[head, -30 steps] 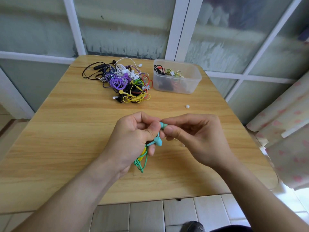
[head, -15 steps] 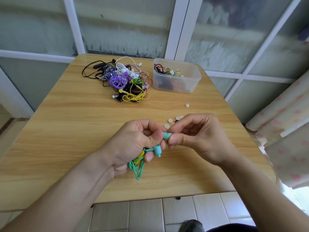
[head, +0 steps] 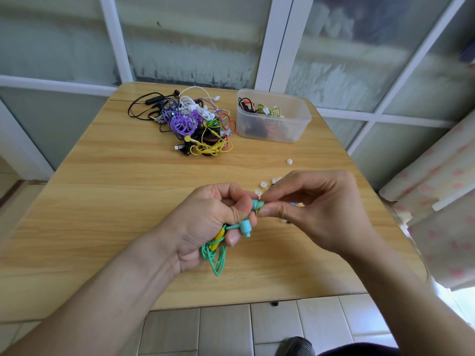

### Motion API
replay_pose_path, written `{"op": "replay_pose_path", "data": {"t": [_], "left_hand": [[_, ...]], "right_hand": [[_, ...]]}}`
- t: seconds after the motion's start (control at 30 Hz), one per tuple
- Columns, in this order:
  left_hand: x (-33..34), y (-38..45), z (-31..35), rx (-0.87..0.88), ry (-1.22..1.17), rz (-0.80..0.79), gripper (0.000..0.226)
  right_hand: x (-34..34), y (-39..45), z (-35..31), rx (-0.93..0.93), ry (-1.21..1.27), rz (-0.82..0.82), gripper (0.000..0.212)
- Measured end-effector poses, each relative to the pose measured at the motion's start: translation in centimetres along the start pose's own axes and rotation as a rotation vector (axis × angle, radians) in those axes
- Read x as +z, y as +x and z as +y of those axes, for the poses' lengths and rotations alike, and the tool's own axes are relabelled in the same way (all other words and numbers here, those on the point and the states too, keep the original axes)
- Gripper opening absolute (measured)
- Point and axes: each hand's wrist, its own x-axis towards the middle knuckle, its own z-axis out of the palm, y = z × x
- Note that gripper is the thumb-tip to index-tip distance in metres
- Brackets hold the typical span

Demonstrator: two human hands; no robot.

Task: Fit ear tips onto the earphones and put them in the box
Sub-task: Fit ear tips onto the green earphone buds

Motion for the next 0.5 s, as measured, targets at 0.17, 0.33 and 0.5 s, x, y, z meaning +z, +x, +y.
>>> {"op": "replay_pose_path", "data": {"t": [0.17,0.33,0.5], "left_hand": [[0.1,0.1,-0.1,-0.001,-0.011,0.031,0.014],[0.5,0.2,0.1,0.062,-0.038,0.100,0.007],[1.0,0.3,-0.1,0.326,0.114,0.239,0.014]], "right_hand": [[-0.1,0.1,-0.2,-0.245,-0.343,0.057,0.011],[0.7,0.1,0.2,-0.213,-0.374,0.096,0.011],[1.7,-0.1,-0.5,0.176,0.092,0.147,0.011]]}}
